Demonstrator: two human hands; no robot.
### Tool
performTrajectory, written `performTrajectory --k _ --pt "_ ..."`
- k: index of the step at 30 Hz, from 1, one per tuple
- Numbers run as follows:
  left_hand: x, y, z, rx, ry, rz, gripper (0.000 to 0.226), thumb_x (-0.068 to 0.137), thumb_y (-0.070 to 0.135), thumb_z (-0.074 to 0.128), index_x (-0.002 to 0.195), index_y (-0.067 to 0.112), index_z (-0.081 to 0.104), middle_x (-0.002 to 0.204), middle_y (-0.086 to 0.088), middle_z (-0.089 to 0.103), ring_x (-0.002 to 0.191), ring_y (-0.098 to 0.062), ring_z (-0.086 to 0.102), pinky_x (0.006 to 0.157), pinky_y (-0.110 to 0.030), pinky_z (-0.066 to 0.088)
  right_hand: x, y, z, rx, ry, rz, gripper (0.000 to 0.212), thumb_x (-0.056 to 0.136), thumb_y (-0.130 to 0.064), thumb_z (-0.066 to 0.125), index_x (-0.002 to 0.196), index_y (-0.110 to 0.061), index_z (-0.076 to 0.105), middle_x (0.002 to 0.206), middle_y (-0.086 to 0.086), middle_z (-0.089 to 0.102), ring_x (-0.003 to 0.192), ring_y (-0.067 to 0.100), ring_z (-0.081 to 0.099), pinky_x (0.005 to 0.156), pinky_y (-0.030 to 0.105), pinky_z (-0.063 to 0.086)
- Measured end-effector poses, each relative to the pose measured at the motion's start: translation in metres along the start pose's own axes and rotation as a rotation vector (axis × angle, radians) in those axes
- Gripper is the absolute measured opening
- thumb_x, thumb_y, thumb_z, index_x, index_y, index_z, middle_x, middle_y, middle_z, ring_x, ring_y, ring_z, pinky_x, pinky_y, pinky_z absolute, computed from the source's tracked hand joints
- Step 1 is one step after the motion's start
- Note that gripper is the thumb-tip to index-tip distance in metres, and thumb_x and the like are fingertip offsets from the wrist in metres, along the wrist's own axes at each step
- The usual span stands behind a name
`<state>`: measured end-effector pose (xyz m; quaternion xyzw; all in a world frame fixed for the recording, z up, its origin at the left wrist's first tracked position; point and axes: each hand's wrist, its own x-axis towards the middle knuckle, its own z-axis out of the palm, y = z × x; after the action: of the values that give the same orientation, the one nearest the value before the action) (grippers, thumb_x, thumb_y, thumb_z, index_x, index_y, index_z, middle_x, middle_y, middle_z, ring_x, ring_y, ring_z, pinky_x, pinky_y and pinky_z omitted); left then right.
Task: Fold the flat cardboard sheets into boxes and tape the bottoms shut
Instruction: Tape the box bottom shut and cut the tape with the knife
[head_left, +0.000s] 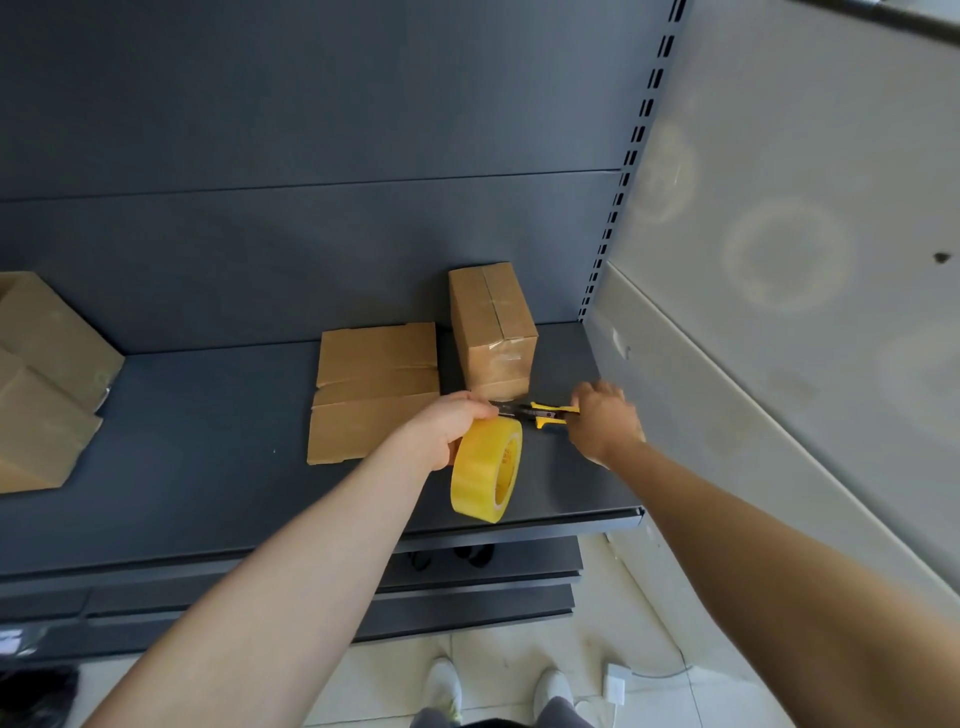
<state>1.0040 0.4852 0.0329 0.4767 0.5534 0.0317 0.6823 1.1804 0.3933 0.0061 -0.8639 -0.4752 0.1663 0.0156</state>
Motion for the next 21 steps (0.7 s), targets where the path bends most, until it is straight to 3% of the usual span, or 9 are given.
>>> performTrajectory --k 2,4,6,8,13,17,21 --pt "-0.001 -0.001 0.003 -0.017 0.02 0.005 0.004 0.086 0.015 0.066 0.088 0.017 0.063 0.091 -0.01 0.063 0.082 -0.024 0.062 0.069 -0.033 0.052 -0.006 -0.013 -0.006 0.408 -0.117 0.142 0.038 0.097 -0.036 0.045 0.101 -0.002 0.063 0.088 0.013 0.067 0.076 0.027 0.062 0.062 0.027 0.047" --pt "-0.004 -0.002 0.008 -0.04 0.034 0.027 0.006 0.085 0.011 0.067 0.084 0.016 0.064 0.087 -0.009 0.064 0.078 -0.023 0.062 0.068 -0.031 0.051 -0.014 -0.026 -0.011 0.788 -0.456 0.391 0.062 0.097 -0.052 0.038 0.089 0.002 0.066 0.064 0.009 0.069 0.051 0.019 0.063 0.044 0.019 0.044" --pt "-0.008 -0.001 0.012 -0.059 0.039 0.051 0.008 0.084 0.008 0.068 0.08 0.015 0.065 0.084 -0.008 0.064 0.076 -0.022 0.062 0.067 -0.03 0.051 -0.02 -0.031 -0.013 0.971 -0.732 0.513 0.073 0.094 -0.062 0.033 0.087 0.003 0.066 0.066 0.012 0.071 0.053 0.019 0.065 0.043 0.017 0.045" --pt "-0.013 0.002 0.016 -0.062 0.04 0.071 0.009 0.083 0.008 0.069 0.078 0.015 0.066 0.086 -0.009 0.065 0.079 -0.023 0.062 0.071 -0.032 0.052 -0.023 -0.031 -0.013 1.14 -0.826 0.588 0.064 0.094 -0.057 0.041 0.089 0.002 0.063 0.07 0.013 0.071 0.057 0.021 0.065 0.045 0.018 0.047" --pt "-0.028 0.01 0.025 -0.017 0.07 0.159 0.017 0.082 0.004 0.07 0.072 0.015 0.061 0.084 -0.005 0.063 0.078 -0.02 0.059 0.07 -0.032 0.05 -0.025 -0.028 -0.024 1.511 -0.73 0.736 0.029 0.092 -0.028 0.053 0.079 -0.003 0.055 0.057 0.011 0.063 0.041 0.018 0.057 0.042 0.017 0.047" --pt "-0.037 0.012 0.034 -0.038 0.089 0.212 0.016 0.082 0.005 0.07 0.072 0.013 0.06 0.097 -0.01 0.064 0.092 -0.025 0.06 0.087 -0.04 0.052 -0.029 -0.031 -0.036 1.584 -0.504 0.763 0.022 0.092 -0.02 0.054 0.079 -0.003 0.053 0.056 0.009 0.061 0.042 0.017 0.055 0.04 0.019 0.049" --pt "-0.044 0.011 0.046 -0.078 0.079 0.235 0.014 0.085 0.007 0.068 0.075 0.014 0.06 0.1 -0.01 0.064 0.096 -0.025 0.06 0.091 -0.04 0.05 -0.031 -0.032 -0.043 1.638 -0.332 0.821 0.019 0.093 -0.021 0.054 0.083 -0.005 0.053 0.072 0.005 0.054 0.054 0.014 0.05 0.038 0.018 0.048"
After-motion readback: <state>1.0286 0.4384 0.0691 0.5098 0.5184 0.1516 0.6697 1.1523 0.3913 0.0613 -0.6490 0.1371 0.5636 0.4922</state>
